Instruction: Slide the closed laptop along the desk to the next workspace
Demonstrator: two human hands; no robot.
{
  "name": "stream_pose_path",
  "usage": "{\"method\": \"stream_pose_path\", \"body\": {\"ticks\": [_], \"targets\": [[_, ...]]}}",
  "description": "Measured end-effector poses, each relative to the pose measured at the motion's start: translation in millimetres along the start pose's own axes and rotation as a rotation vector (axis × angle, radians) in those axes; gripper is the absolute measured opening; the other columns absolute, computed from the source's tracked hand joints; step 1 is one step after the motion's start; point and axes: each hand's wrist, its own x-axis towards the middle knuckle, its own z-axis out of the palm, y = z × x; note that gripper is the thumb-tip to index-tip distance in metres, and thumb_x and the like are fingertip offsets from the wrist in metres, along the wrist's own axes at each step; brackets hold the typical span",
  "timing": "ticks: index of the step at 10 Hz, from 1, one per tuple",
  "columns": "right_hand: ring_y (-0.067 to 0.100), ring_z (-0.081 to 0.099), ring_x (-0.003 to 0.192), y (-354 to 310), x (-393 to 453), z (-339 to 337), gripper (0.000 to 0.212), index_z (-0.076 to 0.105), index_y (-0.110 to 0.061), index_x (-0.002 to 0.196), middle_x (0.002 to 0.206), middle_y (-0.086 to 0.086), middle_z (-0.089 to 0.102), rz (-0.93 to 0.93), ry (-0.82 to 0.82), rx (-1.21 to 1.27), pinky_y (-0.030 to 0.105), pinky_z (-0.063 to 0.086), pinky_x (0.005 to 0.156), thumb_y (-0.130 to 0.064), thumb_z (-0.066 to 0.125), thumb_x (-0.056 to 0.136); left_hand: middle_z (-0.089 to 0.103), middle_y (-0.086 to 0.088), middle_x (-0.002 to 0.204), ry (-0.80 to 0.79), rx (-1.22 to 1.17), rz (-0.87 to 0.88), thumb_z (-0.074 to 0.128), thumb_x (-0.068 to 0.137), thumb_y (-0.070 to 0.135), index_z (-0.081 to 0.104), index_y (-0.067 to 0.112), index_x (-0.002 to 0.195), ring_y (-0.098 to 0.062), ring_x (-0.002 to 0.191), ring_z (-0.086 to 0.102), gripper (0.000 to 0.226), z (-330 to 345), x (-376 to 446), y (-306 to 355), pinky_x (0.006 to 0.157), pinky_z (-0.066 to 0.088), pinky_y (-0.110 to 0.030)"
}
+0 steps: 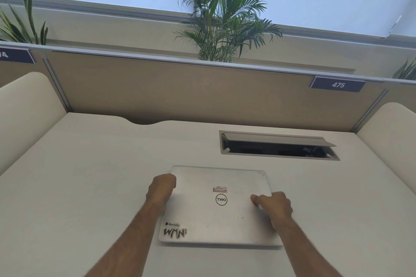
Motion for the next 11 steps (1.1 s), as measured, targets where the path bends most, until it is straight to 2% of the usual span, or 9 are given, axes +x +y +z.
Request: {"method": "stream_pose_path", "body": {"ticks": [1, 2, 5, 6, 7, 8, 9, 10, 11], "targets": [[0.037, 0.057, 0.113, -3, 4, 2, 0.07, 0.056, -0.005, 0.12, 0.122, 0.014, 0.059, 0.003, 0.005, -0.013, 0.049, 0.052, 0.096, -0.044, 0.082, 0.068, 0.065, -0.029, 0.116, 0.001, 0.012, -0.021, 0.054, 0.074, 0.012, 0.064, -0.005, 0.102, -0.045, 0.111, 0.063, 0.034, 1, 5, 1, 0.098, 0.051, -0.051], [0.037, 0.057, 0.112, -5, 6, 3, 0.07, 0.057, -0.005, 0.118, 0.121, 0.014, 0.06, 0.007, 0.008, -0.04, 0.048, 0.052, 0.095, -0.046, 0.082, 0.067, 0.056, -0.016, 0.081, -0.047, 0.003, 0.003, 0.047, 0.054, 0.02, 0.055, 0.009, 0.072, -0.034, 0.075, 0.049, 0.023, 0, 0, 3, 0.074, 0.04, -0.04], [0.035, 0.057, 0.114, -6, 5, 4, 0.074, 0.056, -0.005, 0.121, 0.121, 0.014, 0.06, 0.011, 0.008, -0.093, 0.046, 0.052, 0.096, -0.049, 0.08, 0.066, 0.051, -0.008, 0.076, -0.054, 0.012, 0.017, 0.047, 0.055, 0.022, 0.05, 0.014, 0.068, -0.028, 0.073, 0.043, 0.016, 1, 1, 2, 0.074, 0.035, -0.036], [0.035, 0.057, 0.114, -6, 6, 3, 0.075, 0.055, -0.004, 0.123, 0.122, 0.013, 0.059, 0.001, -0.007, -0.113, 0.047, 0.052, 0.096, -0.049, 0.079, 0.068, 0.06, -0.017, 0.095, -0.045, 0.079, 0.052, 0.054, 0.075, 0.014, 0.052, 0.013, 0.068, -0.029, 0.08, 0.047, 0.007, 5, 9, -1, 0.077, 0.038, -0.035], [0.035, 0.056, 0.117, -6, 6, 1, 0.079, 0.051, -0.005, 0.127, 0.126, 0.013, 0.056, -0.006, -0.004, -0.142, 0.049, 0.051, 0.098, -0.051, 0.079, 0.069, 0.065, -0.02, 0.115, -0.055, 0.175, 0.098, 0.053, 0.075, 0.023, 0.065, 0.007, 0.089, -0.034, 0.099, 0.057, 0.025, 8, 12, -3, 0.091, 0.048, -0.038], [0.034, 0.05, 0.124, -6, -2, 2, 0.083, 0.045, -0.011, 0.132, 0.133, 0.01, 0.051, -0.062, 0.067, -0.215, 0.05, 0.045, 0.1, -0.058, 0.075, 0.071, 0.06, -0.014, 0.121, -0.041, 0.382, 0.161, 0.047, 0.065, 0.042, 0.062, 0.009, 0.115, -0.036, 0.112, 0.055, 0.062, 13, 12, -11, 0.092, 0.048, -0.042], [0.034, 0.048, 0.127, -3, -10, 8, 0.083, 0.045, -0.013, 0.137, 0.136, 0.01, 0.05, -0.254, 0.196, -0.26, 0.05, 0.041, 0.1, -0.062, 0.072, 0.076, 0.053, -0.007, 0.127, 0.094, 0.666, 0.335, 0.046, 0.074, 0.056, 0.052, 0.016, 0.129, -0.031, 0.118, 0.048, 0.069, 20, 5, -23, 0.087, 0.043, -0.042], [0.031, 0.048, 0.126, 0, -15, 18, 0.077, 0.049, -0.013, 0.138, 0.136, 0.009, 0.052, -0.532, 0.282, -0.254, 0.047, 0.042, 0.102, -0.058, 0.072, 0.08, 0.048, -0.004, 0.144, 0.19, 0.841, 0.653, 0.045, 0.082, 0.063, 0.044, 0.017, 0.145, -0.028, 0.128, 0.044, 0.078, 28, 3, -33, 0.1, 0.042, -0.042], [0.028, 0.044, 0.136, -4, -20, 31, 0.075, 0.047, -0.012, 0.142, 0.145, 0.009, 0.05, -0.761, 0.211, -0.321, 0.041, 0.035, 0.112, -0.056, 0.067, 0.086, 0.04, -0.005, 0.157, 0.113, 0.953, 0.878, 0.041, 0.088, 0.063, 0.037, 0.016, 0.152, -0.025, 0.144, 0.034, 0.08, 38, -3, -38, 0.118, 0.029, -0.041]]}}
